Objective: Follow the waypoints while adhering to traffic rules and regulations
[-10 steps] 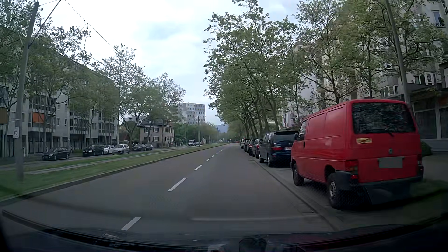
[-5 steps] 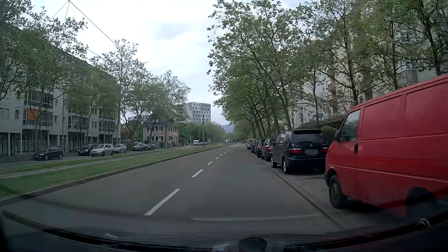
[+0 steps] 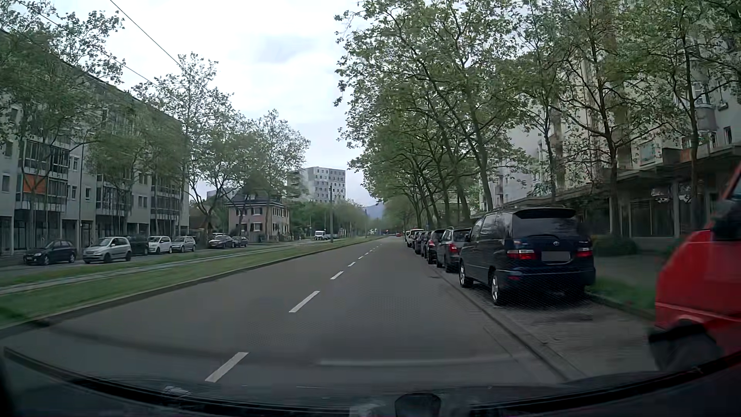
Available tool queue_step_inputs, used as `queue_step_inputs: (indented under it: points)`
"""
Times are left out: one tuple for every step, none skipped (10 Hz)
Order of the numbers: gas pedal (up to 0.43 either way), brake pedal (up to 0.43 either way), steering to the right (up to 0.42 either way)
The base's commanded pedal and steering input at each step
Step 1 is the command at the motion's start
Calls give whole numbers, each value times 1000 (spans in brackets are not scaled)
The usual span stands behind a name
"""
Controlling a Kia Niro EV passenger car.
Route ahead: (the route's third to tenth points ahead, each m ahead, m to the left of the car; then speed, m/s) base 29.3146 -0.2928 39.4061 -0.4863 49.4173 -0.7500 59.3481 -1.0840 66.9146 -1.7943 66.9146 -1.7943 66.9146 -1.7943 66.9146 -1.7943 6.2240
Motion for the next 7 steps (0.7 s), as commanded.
queue_step_inputs:
  points:
    - [150, 0, 2]
    - [150, 0, 1]
    - [138, 0, 0]
    - [98, 0, -2]
    - [98, 0, -3]
    - [98, 0, -4]
    - [98, 0, -4]
